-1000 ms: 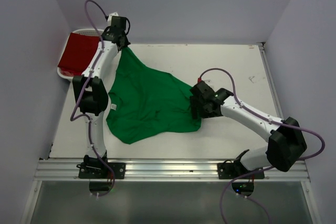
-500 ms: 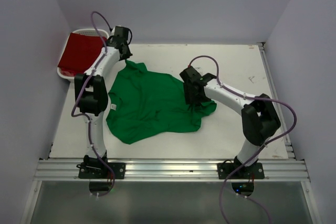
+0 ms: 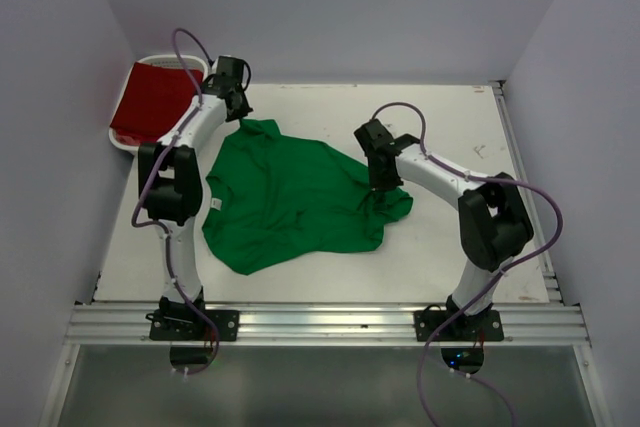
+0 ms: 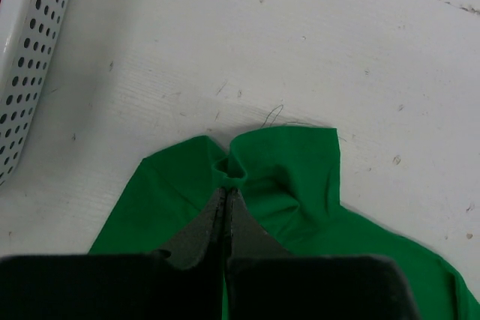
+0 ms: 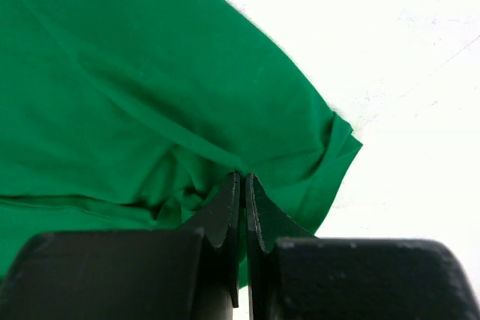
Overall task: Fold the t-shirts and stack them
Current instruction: Flatten out the tshirt
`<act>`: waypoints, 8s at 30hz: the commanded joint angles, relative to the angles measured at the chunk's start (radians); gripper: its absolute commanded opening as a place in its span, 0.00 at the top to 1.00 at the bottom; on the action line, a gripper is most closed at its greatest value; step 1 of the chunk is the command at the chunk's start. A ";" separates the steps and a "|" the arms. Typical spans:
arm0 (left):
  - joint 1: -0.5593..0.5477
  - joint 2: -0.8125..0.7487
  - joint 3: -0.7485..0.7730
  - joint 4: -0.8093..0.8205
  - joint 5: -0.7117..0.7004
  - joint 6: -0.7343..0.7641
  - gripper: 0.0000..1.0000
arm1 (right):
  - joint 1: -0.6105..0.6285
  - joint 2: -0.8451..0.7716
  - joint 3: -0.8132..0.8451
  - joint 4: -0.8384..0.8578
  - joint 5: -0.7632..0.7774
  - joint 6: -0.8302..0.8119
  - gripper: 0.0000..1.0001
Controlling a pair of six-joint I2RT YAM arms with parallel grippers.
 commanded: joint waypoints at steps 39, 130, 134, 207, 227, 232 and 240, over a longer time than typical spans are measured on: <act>-0.156 -1.595 -0.343 0.208 0.479 0.188 1.00 | -0.006 -1.168 0.180 0.131 -0.241 -0.177 1.00; 0.109 -0.720 -0.488 0.461 0.348 0.283 1.00 | -0.175 -0.191 0.362 0.085 0.392 -0.246 1.00; 0.099 -0.642 -0.503 0.507 0.337 0.283 1.00 | -0.179 -0.093 0.361 0.114 0.411 -0.228 1.00; -0.210 -0.246 -0.828 0.611 -0.021 0.026 1.00 | -0.275 0.121 -0.053 0.286 -0.040 0.013 1.00; -0.296 -0.401 -1.060 0.234 0.045 -0.131 1.00 | -0.189 -0.031 -0.274 0.050 -0.006 0.076 1.00; -0.314 -0.473 -1.106 0.205 0.033 -0.148 1.00 | -0.170 -0.072 -0.299 0.030 -0.013 0.093 1.00; -0.352 -0.798 -1.045 0.119 -0.044 -0.140 0.43 | -0.118 -0.284 -0.310 0.067 0.004 0.082 0.46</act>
